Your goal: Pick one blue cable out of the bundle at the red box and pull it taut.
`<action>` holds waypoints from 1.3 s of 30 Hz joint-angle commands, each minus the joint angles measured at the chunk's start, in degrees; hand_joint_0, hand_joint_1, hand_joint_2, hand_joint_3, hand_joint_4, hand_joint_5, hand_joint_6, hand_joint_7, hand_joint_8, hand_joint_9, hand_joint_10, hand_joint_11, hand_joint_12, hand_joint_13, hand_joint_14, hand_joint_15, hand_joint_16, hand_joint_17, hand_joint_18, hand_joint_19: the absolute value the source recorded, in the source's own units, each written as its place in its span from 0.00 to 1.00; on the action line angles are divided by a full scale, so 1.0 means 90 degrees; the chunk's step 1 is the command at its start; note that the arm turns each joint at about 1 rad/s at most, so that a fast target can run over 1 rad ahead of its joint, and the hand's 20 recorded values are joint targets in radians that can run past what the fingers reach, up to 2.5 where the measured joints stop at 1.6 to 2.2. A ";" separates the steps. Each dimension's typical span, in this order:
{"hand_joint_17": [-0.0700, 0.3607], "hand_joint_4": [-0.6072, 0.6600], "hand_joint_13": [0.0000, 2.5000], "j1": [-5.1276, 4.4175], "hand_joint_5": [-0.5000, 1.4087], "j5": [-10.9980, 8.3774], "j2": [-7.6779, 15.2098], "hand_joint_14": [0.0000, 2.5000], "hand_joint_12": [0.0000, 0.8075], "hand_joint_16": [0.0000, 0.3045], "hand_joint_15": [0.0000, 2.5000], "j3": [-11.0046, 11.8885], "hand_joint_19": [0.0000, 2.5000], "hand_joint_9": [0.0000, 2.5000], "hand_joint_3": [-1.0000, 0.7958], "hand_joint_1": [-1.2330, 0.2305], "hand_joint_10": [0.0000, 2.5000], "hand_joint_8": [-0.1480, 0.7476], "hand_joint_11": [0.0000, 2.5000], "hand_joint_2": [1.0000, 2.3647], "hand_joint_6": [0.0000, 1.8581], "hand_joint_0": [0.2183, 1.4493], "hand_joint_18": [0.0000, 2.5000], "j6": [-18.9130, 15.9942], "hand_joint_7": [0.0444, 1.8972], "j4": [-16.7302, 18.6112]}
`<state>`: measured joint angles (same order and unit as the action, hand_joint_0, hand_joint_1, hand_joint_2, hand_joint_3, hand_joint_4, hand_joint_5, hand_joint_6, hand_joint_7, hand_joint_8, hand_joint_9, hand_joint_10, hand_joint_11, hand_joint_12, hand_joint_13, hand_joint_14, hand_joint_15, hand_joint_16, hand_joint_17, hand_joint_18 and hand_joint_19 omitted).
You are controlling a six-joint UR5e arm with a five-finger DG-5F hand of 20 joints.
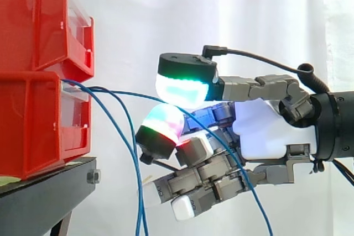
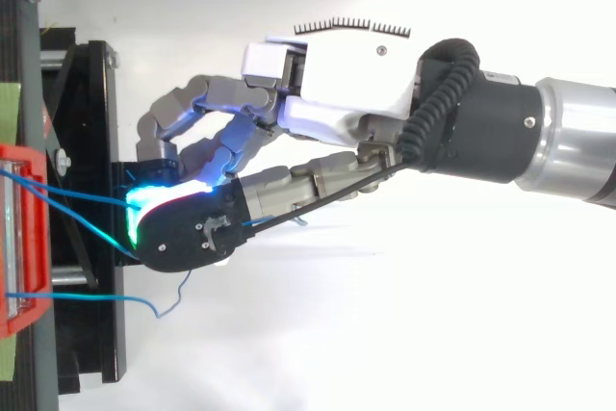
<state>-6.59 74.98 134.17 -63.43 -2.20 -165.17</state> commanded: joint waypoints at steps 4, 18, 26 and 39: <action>0.47 0.56 0.26 0.0000 0.19 -0.0002 0.0004 0.00 0.50 0.19 0.13 0.0006 0.16 0.44 0.55 0.29 0.00 0.61 0.44 0.01 0.49 0.33 0.27 0.0000 0.59 0.0002; 0.47 0.56 0.25 0.0088 0.19 0.0038 -0.0045 0.00 0.49 0.19 0.13 -0.0004 0.16 0.43 0.55 0.28 0.01 0.60 0.44 0.01 0.49 0.34 0.26 0.0303 0.61 -0.0505; 0.46 0.55 0.24 0.0225 0.19 0.0399 -0.0318 0.00 0.49 0.19 0.13 -0.0248 0.16 0.43 0.55 0.28 0.01 0.60 0.44 0.01 0.49 0.34 0.25 0.0537 0.61 -0.1052; 0.47 0.55 0.24 0.0225 0.19 -0.0099 -0.1461 0.00 0.49 0.19 0.13 -0.2377 0.16 0.42 0.55 0.29 0.01 0.60 0.44 0.01 0.49 0.34 0.25 0.0664 0.61 0.0920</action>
<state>-4.38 75.76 122.16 -79.12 3.80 -163.57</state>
